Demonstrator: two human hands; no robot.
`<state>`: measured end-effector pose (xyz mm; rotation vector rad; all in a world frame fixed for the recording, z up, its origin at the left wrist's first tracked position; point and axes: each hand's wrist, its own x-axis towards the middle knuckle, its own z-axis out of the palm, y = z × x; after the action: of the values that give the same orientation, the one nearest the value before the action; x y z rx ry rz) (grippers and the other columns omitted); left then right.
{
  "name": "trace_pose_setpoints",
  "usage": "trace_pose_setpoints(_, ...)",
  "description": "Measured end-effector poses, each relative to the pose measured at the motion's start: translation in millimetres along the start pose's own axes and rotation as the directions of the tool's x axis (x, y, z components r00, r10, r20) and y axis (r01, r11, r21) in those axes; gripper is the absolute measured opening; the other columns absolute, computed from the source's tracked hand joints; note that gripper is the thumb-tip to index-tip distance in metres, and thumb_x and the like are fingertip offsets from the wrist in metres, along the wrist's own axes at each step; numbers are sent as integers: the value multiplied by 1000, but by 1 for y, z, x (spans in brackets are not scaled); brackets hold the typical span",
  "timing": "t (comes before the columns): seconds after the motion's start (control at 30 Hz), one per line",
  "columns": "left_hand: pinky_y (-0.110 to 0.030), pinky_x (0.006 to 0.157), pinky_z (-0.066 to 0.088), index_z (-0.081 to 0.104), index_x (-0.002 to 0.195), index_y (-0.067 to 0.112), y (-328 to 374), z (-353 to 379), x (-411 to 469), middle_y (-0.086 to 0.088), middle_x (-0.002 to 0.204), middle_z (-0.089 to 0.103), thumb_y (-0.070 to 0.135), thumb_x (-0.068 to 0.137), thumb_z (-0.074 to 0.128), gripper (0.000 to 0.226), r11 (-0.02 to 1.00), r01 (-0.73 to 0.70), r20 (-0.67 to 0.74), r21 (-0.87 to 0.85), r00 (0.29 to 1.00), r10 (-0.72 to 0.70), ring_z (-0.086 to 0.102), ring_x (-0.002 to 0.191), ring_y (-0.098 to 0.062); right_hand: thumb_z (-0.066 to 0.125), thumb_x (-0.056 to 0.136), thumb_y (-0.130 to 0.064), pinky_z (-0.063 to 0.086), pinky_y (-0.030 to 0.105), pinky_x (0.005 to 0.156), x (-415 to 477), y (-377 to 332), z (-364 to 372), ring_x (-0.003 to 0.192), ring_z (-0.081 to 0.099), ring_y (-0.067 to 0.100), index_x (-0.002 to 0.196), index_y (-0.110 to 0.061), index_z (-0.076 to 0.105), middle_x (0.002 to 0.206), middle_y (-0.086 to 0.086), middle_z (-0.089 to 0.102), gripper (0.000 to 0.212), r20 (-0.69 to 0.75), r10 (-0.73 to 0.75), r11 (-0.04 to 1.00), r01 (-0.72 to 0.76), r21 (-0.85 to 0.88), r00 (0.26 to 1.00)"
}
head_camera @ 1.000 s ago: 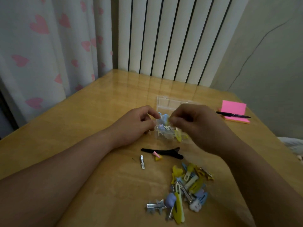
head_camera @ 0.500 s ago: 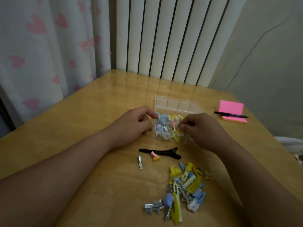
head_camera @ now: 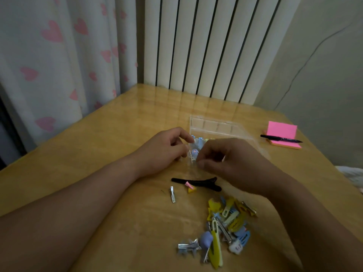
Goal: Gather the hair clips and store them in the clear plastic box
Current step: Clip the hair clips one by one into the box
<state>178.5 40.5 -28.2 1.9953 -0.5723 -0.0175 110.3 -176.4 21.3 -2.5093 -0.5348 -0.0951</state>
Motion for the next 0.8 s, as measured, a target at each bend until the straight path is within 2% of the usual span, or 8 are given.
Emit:
trace_pose_setpoints(0.07, -44, 87, 55, 70, 115, 22, 0, 0, 0, 2, 80, 70, 12, 100, 65, 19, 1000, -1, -1, 2, 1000, 1, 66, 77, -14, 78, 92, -36, 52, 20, 67, -3, -12, 4, 77, 66, 1, 91, -33, 77, 84, -17, 72, 4, 163, -3, 998, 14, -67, 987)
trace_pose_setpoints(0.13, -45, 87, 54, 70, 114, 22, 0, 0, 0, 3, 79, 69, 12, 100, 65, 18, 1000, -1, -1, -3, 1000, 1, 64, 77, -16, 75, 92, -47, 50, 20, 66, -5, -17, 9, 78, 64, 0, 97, -34, 76, 86, -18, 70, 14, 236, -3, 975, 55, -215, 972)
trace_pose_setpoints(0.23, -48, 87, 54, 71, 114, 23, -2, 0, 1, 6, 76, 68, 15, 100, 66, 17, 1000, 2, 8, -21, 1000, -1, 63, 78, -19, 68, 94, -54, 55, 29, 75, -6, -22, 15, 86, 63, 2, 105, -36, 73, 94, -17, 70, 22, 225, -33, 920, 118, -374, 974)
trace_pose_setpoints(0.37, -49, 88, 55, 71, 112, 29, -3, 1, 2, 6, 75, 69, 27, 92, 67, 21, 999, 1, 8, -40, 1000, 0, 64, 76, -13, 64, 95, -54, 58, 37, 77, -6, -23, 22, 86, 64, 6, 105, -35, 71, 95, -14, 69, 23, 214, -65, 904, 148, -400, 975)
trace_pose_setpoints(0.53, -45, 88, 55, 72, 116, 23, -4, 0, 2, -15, 87, 71, 11, 99, 67, 21, 1000, 0, 6, -19, 1000, 0, 66, 78, -14, 63, 95, -45, 56, 38, 73, -7, -24, 26, 79, 59, 8, 99, -33, 62, 86, -13, 61, 13, 207, -113, 919, 181, -351, 972)
trace_pose_setpoints(0.7, -37, 82, 52, 72, 114, 25, -1, -1, 1, -19, 90, 69, 11, 99, 66, 21, 1000, -1, 1, -11, 1000, 1, 65, 79, -17, 67, 92, -33, 54, 39, 69, -6, -24, 26, 77, 58, 11, 92, -29, 59, 84, -8, 60, 10, 204, -143, 949, 193, -251, 968)
trace_pose_setpoints(0.73, -38, 83, 52, 72, 114, 26, 0, -1, 1, -18, 91, 70, 13, 99, 66, 20, 1000, -2, 5, -14, 1000, 2, 67, 82, -22, 69, 94, -32, 54, 35, 68, -5, -23, 22, 77, 60, 10, 92, -29, 60, 84, -9, 61, 10, 154, -138, 968, 166, -188, 978)
trace_pose_setpoints(0.8, -43, 87, 54, 71, 115, 25, 1, -1, 0, -17, 92, 71, 14, 101, 66, 19, 1000, 3, 9, -14, 1000, -2, 69, 89, -30, 73, 96, -34, 51, 22, 66, -1, -14, 7, 82, 62, 3, 95, -34, 63, 85, -13, 64, 10, -39, -65, 996, 62, -65, 997)
